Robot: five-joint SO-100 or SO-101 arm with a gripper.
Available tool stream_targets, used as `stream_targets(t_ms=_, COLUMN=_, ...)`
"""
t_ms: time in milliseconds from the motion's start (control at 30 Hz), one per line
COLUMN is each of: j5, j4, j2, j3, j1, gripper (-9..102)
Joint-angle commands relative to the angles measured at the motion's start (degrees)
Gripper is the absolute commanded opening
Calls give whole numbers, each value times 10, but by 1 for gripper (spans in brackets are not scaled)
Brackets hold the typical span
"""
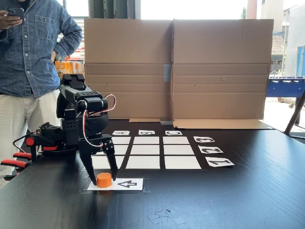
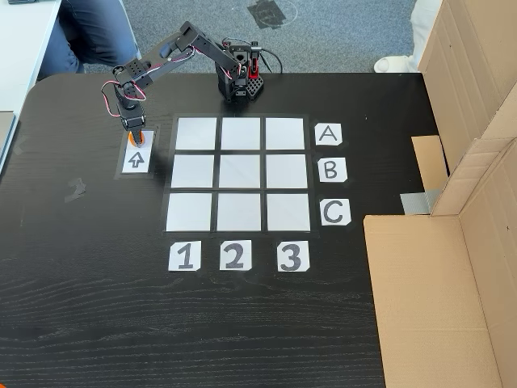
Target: Pick up the round, orange token and place it in the grid on square A1.
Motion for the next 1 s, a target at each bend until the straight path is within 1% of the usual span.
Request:
stream_targets(t_ms=0, j5=1, j4=-4, j2=2, j3=-19, j1=-1, gripper=7)
stream_targets(t_ms=200, j5=1, j4=-2, j2=8, j3=-22, j1=-1, gripper=3)
stream_targets(t_ms=467, j5=4, j4=20, j2=62, j3=-18, j1=-4, gripper=3)
stream_targets(t_ms=633, j5=6, j4=52, j2=115, j3=-18, j1=-9, gripper=4)
stream_targets(t_ms=767, j5=7, j4=92, j2=162, j3=-15, j1=-10, gripper=4)
stream_targets(t_ms=967, j5=15, j4=96, j2=253, j3=65, j1=-10, gripper=5)
